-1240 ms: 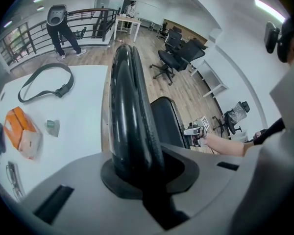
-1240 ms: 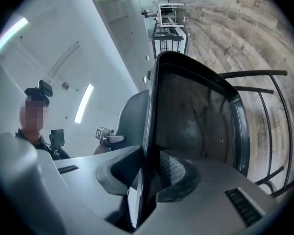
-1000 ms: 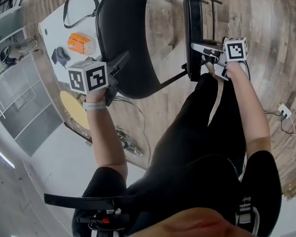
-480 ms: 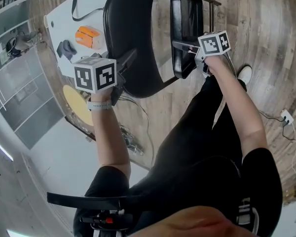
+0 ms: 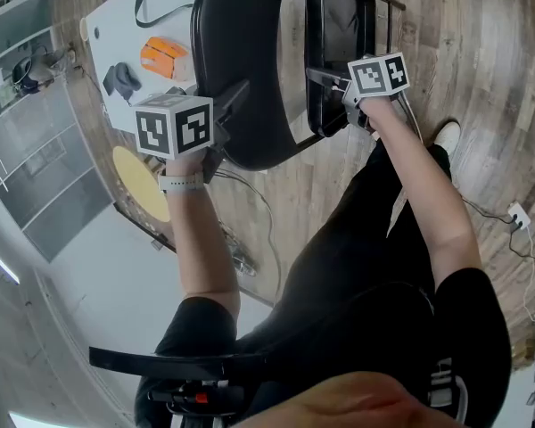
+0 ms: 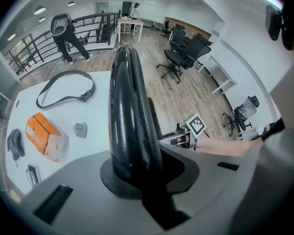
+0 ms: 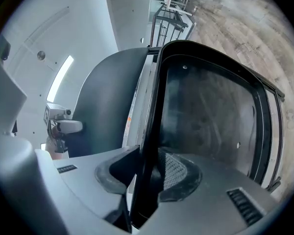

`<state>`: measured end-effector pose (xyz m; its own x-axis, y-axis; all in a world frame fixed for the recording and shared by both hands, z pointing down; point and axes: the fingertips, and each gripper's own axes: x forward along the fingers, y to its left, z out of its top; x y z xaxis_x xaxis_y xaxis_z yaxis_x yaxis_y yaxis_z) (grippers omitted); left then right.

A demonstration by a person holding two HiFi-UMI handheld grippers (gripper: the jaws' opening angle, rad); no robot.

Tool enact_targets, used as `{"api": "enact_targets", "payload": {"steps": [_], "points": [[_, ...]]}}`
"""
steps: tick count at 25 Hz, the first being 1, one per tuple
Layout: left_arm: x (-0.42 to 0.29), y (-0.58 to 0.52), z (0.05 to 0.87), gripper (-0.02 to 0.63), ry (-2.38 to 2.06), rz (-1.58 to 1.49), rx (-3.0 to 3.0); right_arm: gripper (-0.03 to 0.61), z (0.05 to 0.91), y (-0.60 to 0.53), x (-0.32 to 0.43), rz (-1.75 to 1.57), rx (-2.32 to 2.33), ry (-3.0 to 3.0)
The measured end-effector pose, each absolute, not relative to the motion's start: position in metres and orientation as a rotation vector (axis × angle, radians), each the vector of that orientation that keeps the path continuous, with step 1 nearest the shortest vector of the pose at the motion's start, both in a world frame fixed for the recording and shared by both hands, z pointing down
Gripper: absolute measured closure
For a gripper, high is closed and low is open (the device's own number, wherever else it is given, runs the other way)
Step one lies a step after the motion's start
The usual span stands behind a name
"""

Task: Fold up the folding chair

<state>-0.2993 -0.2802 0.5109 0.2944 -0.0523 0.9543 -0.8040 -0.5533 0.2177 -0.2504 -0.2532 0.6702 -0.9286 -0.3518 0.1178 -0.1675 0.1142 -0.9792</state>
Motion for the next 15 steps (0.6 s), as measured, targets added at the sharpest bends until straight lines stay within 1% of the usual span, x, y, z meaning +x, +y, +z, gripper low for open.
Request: {"api": "enact_targets", "payload": {"steps": [8,13,15], "points": [[-0.325,-0.29,0.518,0.554,-0.77,1.287,1.843,0.469,0.675,-0.261,-0.27,-1.939,-0.543,2.249],[-0.322,-0.29,0.518,0.554,-0.736,1.276,1.86,0.468,0.676,-0.262,-0.27,-1.948,-0.55,2.252],[-0.32,-0.291,0.516,0.544,-0.738,1.255,1.875,0.468,0.676,-0.262,-0.27,-1.952,-0.55,2.26]]}}
